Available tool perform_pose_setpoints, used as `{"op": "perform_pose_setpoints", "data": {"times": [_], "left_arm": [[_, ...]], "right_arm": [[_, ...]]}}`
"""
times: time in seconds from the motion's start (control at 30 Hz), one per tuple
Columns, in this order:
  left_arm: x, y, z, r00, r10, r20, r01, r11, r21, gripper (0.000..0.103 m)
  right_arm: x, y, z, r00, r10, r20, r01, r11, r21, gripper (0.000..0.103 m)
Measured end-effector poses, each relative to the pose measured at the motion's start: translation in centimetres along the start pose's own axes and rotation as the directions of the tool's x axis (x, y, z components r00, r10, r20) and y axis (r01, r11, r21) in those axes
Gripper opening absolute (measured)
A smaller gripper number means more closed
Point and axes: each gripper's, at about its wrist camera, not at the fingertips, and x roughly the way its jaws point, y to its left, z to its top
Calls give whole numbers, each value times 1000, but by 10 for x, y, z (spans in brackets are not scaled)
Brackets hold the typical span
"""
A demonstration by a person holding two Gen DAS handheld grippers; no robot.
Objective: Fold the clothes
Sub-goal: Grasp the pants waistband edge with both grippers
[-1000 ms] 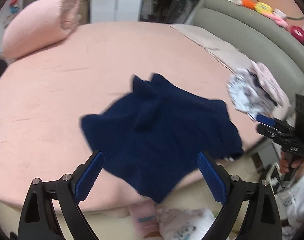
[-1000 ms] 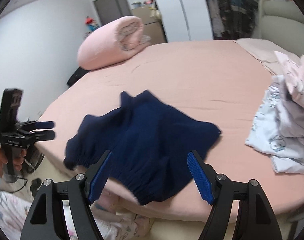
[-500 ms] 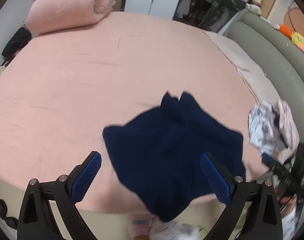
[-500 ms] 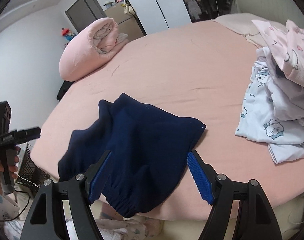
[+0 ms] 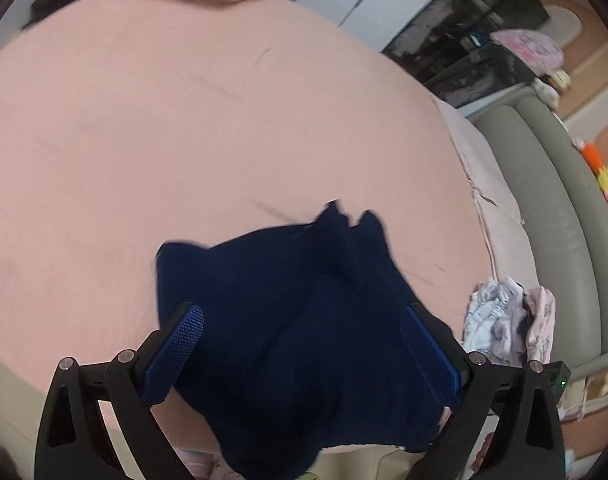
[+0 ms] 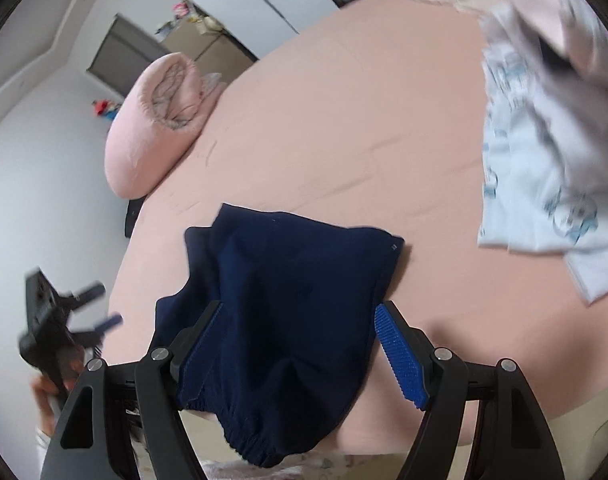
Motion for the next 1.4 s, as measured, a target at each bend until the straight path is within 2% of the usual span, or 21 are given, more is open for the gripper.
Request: {"op": "perform_pose_setpoints", "data": {"times": [0.13,0.23,0.33,0.43,0.57,0.67,0.87,1.0,1.1,1.17,1.2,1.23,1.27,1.3,1.4], "left_arm": [[15,35,-8,998,34,-49,-38,997,-71,100],[17,53,-10,997,59,-58,-65,993,-102,100],[16,64,-9,999,16,-42,-23,988,-153,100],[17,72,-10,998,-54,-28,47,979,-197,100],[24,81,-10,998,-66,-6,63,973,-223,100],[30,86,-9,998,-61,17,64,963,-263,100],[45,90,-9,986,-157,60,169,922,-349,100],[51,86,-9,987,-140,77,158,931,-328,100],[55,85,-7,987,-139,86,160,931,-327,100],[59,85,-6,986,-142,82,161,934,-320,103],[60,84,-6,986,-145,79,163,935,-315,103],[61,83,-6,987,-144,72,159,938,-306,103],[61,82,-6,988,-140,65,153,942,-298,103],[60,81,-6,989,-136,65,149,945,-292,103],[60,80,-8,990,-120,73,135,952,-274,103]], "right_arm": [[15,-15,-5,1000,11,-24,-9,998,68,76],[26,-25,-9,999,21,-42,-15,993,119,76],[37,-36,-12,998,31,-59,-21,985,170,76],[38,-47,-18,995,96,-21,-88,967,241,76],[43,-59,-20,981,191,18,-187,928,321,76],[48,-63,-19,972,228,48,-230,905,357,76],[67,-59,-9,949,290,122,-314,857,408,77],[90,-53,4,934,330,138,-356,824,440,77],[99,-50,12,932,339,126,-359,827,433,77],[105,-51,13,942,321,93,-329,840,431,68],[105,-54,11,949,306,83,-310,845,434,56],[106,-56,9,954,290,72,-292,850,438,37],[108,-64,5,958,279,69,-280,847,453,26],[109,-75,0,955,286,78,-288,831,475,0],[112,-88,-6,925,362,115,-370,785,496,0]]}}
